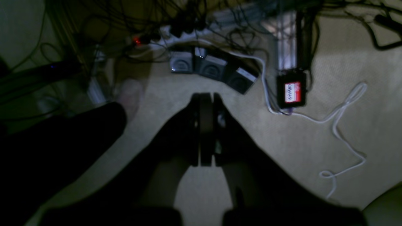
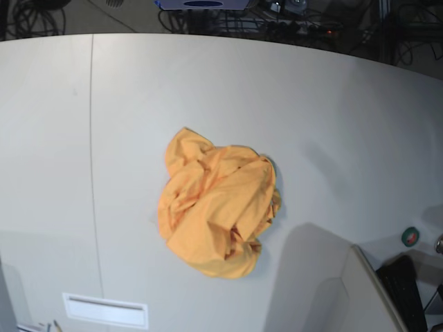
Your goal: Layout the t-shirt on the table in an organized manner, then fold the t-shirt properly
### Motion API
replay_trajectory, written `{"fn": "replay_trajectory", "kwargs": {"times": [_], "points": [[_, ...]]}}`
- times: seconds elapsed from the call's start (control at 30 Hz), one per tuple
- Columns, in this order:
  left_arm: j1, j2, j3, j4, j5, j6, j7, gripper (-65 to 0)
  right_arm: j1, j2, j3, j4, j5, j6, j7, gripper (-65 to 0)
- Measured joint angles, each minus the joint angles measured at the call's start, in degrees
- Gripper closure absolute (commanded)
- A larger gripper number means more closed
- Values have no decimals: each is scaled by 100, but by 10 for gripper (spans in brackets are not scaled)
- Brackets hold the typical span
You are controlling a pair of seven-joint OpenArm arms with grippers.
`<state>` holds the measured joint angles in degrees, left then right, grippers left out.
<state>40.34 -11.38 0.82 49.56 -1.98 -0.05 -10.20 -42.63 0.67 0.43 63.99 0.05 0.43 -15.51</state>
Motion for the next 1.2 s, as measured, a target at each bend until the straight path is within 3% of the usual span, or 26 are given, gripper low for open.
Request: {"fn": "replay_trajectory", "kwargs": {"times": [0.2,0.47,0.53,0.8,1.0,1.03,1.13,1.2], "points": [[925,-529,-24,1451,-595,55,57,0,-688,20,437,1521,-26,-66,-365,0],[1738,-905,-76,3805,-1344,11,48,0,-1147,11,374,4028,-15,-26,-1381,0],[1742,-1014,-85,4190,-1585,13,37,0,-1084,11,332,4509,-31,-70,-1384,0],[999,-1001,-802,4795,-2645,28,149,0,634,28,-1174,4942,-31,-52,-1554,0],[-52,-846,-1665,4811,-3128,13,1996,-7,2404,24,-2756,4258,-22,-52,-2225,0],[-216,-769,-1871,4819,-3130,15,2164,-51,2708,24,-3012,4033,-13,-57,-2240,-26],[-492,-511,-2524,4826,-3119,13,2503,-100,3526,-15,-3783,3233,-26,-55,-2267,-276],[-573,-452,-2826,4813,-3112,48,2702,-105,3912,-273,-4087,2627,-22,-57,-2197,-336]]}}
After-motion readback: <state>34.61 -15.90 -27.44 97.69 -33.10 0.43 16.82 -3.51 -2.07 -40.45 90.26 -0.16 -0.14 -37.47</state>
